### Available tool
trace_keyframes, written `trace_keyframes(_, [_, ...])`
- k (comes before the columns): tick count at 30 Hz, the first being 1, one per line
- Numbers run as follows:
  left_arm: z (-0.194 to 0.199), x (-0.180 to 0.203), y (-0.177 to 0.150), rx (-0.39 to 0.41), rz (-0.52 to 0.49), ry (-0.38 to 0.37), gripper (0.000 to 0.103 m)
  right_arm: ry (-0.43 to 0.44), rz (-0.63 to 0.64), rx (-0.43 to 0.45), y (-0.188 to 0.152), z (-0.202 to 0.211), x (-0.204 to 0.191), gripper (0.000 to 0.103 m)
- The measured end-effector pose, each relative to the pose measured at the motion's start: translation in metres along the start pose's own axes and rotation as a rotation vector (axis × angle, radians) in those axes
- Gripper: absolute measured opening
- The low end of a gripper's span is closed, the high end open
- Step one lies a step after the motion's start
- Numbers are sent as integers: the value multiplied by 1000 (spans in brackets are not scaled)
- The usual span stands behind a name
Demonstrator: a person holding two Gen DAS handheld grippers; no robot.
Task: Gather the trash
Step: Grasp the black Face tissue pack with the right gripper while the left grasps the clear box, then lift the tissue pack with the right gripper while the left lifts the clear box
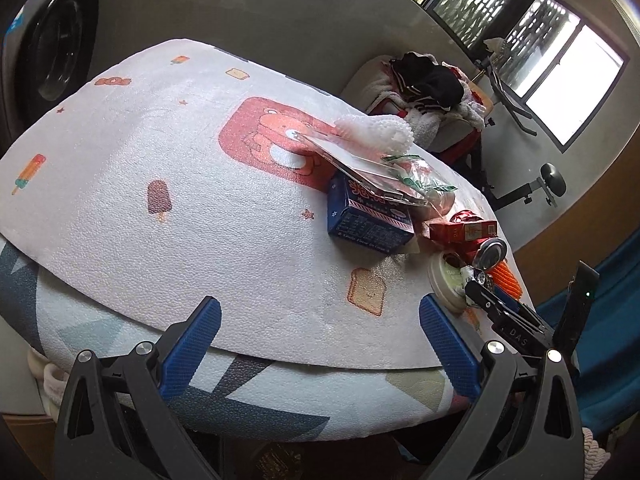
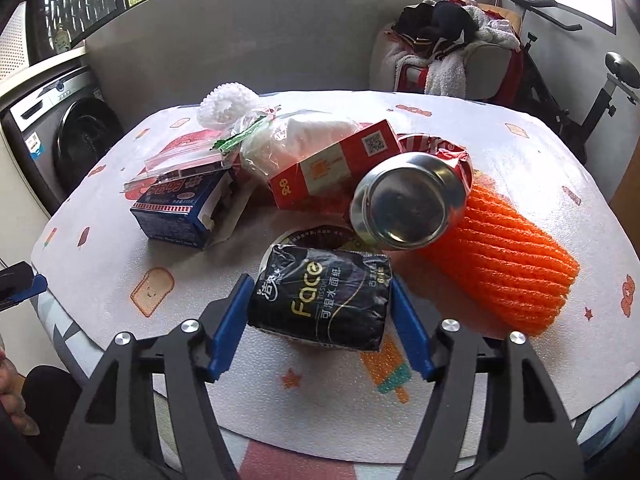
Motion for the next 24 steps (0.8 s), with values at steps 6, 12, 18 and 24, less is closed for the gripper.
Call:
trace_keyframes(6, [-10,-8,33,-7,166,-90,94,6,29,37,-7,20,-2,68])
trace_keyframes(12, [-43,-14,80,-30,398,-230,81,-2,4,56,-8,30,11,68])
trace_keyframes(18, [-92,-9,120,-54,446,-258,81,-9,-30,60,-12,36,27,68])
trace_keyframes(24, [-136,-10,137,-93,490,-219,72,-14,-50,65,-15,40,40,68])
Point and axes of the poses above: each gripper's, at about its wrist camera, not at the fingertips, and z roughly against the way its jaws point, x to its right, y to its top, the point moved 3 cm from there along -z, roughly the way its jaws point, and after that the axes turned 3 degrees about y, right-handed, at the moved point
